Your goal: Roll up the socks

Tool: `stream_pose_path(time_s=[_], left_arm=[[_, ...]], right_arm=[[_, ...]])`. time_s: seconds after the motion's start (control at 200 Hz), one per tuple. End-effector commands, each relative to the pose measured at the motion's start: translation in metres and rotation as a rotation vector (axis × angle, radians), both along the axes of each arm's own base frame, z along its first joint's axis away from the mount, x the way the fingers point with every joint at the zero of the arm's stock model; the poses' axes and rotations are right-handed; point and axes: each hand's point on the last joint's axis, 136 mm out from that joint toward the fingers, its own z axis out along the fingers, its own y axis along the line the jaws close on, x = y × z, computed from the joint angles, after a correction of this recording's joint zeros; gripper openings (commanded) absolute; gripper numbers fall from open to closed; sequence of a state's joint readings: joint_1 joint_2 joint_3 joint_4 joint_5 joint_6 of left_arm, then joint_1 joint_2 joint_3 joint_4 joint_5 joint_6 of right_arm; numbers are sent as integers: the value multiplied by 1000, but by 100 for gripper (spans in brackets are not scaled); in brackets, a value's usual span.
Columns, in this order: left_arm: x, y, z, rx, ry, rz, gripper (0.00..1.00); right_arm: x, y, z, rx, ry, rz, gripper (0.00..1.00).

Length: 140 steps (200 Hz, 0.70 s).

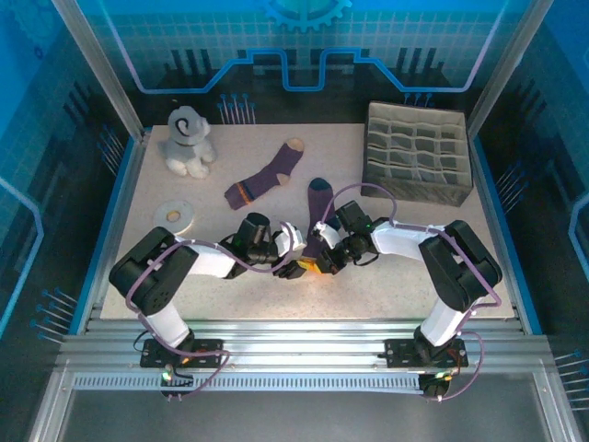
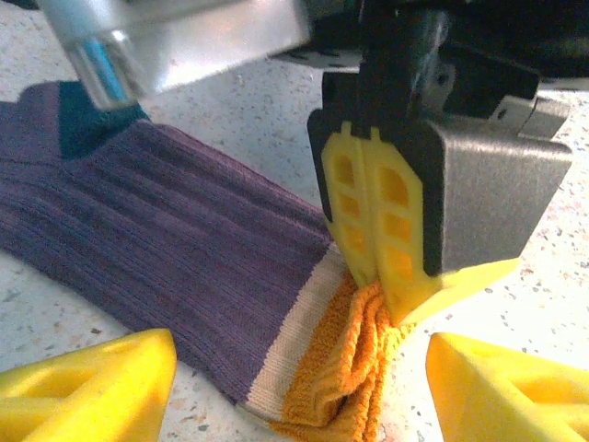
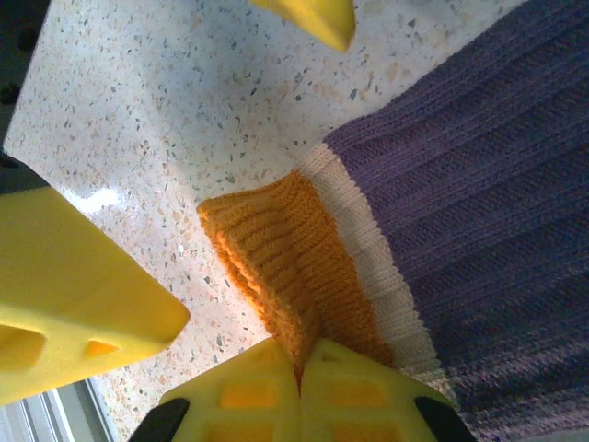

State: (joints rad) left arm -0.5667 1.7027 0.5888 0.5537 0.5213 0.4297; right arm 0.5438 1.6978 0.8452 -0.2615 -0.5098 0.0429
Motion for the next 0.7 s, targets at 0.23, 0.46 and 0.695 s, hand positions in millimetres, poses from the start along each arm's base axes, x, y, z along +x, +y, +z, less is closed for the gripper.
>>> stream_pose_path(time_s=[0.23, 0.46, 0.695], left_arm=[[-10, -21, 2, -21, -20, -117, 51], [-21, -23, -7, 3, 25, -147, 36], [-24, -17, -11, 25, 23, -140, 55]], right_arm=[[-2, -8, 7, 4, 53, -52, 0], [-4, -8, 6, 7, 72, -68, 0], [-6, -10, 5, 3, 78, -72, 0]])
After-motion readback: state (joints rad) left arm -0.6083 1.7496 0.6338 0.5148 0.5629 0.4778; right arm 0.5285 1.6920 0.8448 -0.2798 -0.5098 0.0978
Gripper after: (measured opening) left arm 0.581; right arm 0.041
